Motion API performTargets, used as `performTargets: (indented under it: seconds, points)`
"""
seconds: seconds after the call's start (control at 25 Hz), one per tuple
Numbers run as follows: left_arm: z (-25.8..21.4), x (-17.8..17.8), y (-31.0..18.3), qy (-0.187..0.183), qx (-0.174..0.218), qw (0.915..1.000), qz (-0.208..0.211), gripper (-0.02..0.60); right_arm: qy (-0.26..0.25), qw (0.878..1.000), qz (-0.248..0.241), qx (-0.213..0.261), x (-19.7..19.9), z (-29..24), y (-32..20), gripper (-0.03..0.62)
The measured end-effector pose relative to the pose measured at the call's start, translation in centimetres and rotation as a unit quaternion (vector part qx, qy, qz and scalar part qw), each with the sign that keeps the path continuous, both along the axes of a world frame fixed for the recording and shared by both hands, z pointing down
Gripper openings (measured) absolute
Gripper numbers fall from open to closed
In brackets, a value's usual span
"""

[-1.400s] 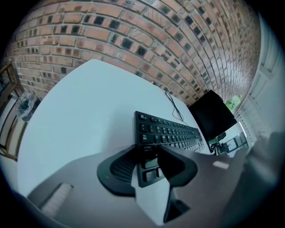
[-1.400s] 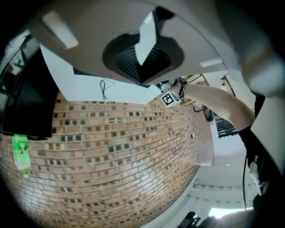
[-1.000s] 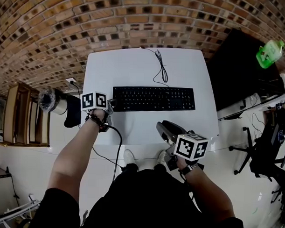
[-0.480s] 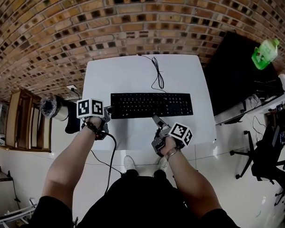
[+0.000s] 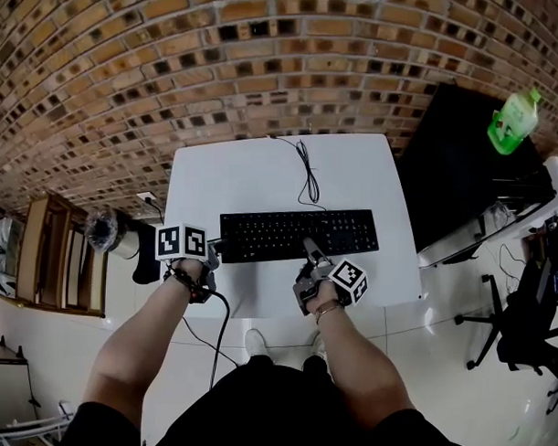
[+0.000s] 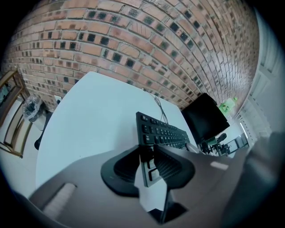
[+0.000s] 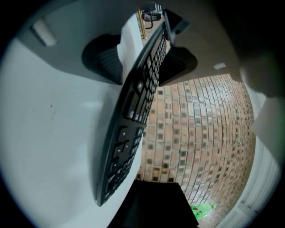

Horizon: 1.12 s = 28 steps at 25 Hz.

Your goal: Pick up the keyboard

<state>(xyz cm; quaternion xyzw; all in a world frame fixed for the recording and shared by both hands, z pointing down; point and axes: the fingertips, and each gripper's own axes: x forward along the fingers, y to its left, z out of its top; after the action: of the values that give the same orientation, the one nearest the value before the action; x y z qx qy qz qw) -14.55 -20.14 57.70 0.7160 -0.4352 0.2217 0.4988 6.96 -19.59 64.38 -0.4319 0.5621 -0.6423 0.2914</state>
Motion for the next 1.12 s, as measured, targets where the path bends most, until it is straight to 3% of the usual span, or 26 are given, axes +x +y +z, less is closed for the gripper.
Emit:
performTargets:
  seconds: [0.16, 0.32, 0.48, 0.68, 0.84, 1.12]
  points:
    - [0.1, 0.3, 0.2, -0.001, -0.001, 1.0, -0.002, 0.109, -0.004, 1.0, 0.003, 0.014, 0.3, -0.5, -1.0, 0.255]
    - [-0.2, 0.5, 0.1, 0.003, 0.004, 1.0, -0.006, 0.109, 0.007, 1.0, 0.005, 0.008, 0.6, -0.4, -1.1, 0.159]
    - [-0.1, 0.7, 0.2, 0.017, 0.002, 0.9997, -0.016, 0.116, 0.005, 1.0, 0.013, 0.015, 1.2, -1.1, -1.2, 0.107]
    - [-0.3, 1.5, 0.7, 0.052, 0.003, 0.9983, -0.028, 0.121, -0.009, 0.999, 0.027, 0.025, 2.2, -2.2, -1.0, 0.09]
    - [-1.0, 2.0, 1.2, 0.085, 0.011, 0.9958, -0.033, 0.121, -0.029, 0.997, 0.032, 0.06, 3.0, -5.1, -1.2, 0.073]
    - [-4.8, 3.6, 2.7, 0.173, 0.05, 0.983, -0.034, 0.121, -0.028, 0.99, 0.02, 0.135, 4.4, -12.5, -0.4, 0.064]
